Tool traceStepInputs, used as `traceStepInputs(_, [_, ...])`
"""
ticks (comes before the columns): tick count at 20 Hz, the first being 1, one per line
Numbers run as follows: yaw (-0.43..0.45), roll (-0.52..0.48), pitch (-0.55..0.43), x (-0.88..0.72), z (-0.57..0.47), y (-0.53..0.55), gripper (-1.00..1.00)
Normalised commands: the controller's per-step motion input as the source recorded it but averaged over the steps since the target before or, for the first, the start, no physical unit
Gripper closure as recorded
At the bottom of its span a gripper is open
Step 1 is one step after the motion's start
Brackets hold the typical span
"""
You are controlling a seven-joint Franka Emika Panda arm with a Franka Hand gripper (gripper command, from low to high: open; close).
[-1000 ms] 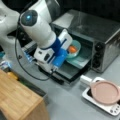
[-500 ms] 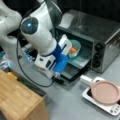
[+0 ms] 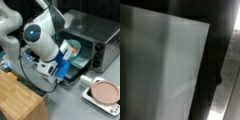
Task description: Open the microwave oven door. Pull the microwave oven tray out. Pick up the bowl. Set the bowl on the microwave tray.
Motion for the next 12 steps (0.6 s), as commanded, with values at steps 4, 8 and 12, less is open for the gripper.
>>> traceStepInputs(4, [0.031,0.172,-0.029,0.22,-0.13,-0.16,-1.00])
traceStepInputs(8, [0.022,0.207,-0.045,0.19,-0.18,-0.17,-1.00])
traceStepInputs(12, [0.016,0.243,-0.036,0.17,-0.20,-0.18,-1.00])
